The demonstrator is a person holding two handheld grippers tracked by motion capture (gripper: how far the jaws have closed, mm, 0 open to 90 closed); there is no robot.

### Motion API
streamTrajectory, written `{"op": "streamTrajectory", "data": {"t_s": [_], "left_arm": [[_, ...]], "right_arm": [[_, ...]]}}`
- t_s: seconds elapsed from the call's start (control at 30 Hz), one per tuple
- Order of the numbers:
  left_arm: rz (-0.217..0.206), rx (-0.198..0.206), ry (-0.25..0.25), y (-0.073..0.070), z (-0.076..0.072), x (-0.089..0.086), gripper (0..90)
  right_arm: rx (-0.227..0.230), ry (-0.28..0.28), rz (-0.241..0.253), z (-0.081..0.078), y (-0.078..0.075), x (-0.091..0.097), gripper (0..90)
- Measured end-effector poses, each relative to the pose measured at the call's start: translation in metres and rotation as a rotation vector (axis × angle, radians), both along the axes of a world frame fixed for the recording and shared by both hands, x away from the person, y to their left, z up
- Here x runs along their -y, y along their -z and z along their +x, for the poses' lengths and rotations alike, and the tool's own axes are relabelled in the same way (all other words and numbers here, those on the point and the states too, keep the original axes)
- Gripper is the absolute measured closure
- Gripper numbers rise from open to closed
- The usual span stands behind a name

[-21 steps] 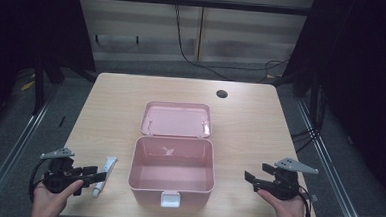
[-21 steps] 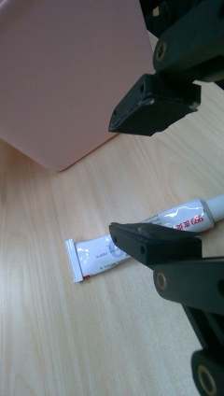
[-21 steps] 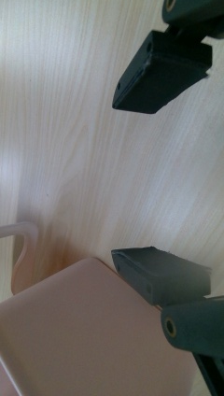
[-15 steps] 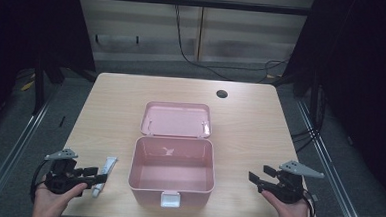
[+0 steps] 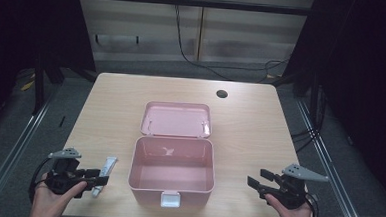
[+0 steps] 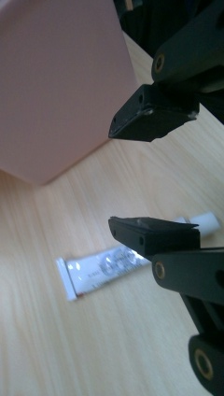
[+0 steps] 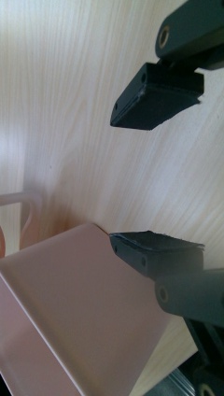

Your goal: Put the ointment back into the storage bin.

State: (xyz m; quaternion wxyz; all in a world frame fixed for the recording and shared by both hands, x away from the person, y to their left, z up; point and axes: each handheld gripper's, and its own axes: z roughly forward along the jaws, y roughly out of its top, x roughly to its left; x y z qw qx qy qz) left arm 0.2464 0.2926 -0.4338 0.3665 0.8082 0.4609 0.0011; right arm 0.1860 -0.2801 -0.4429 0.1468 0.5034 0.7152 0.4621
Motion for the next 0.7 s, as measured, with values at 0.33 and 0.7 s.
{"op": "streamTrajectory", "data": {"t_s": [0.33,0.7], "left_arm": [[0.166,-0.066,0.022,-0.006,0.017,0.004,54.1],[0.223,-0.226,0.034,-0.007,0.052,0.002,53.8]], "right_arm": [[-0.032,-0.031,-0.023,0.003,0.002,-0.006,34.3],[-0.062,-0.054,-0.052,0.006,0.004,-0.011,32.2]]}}
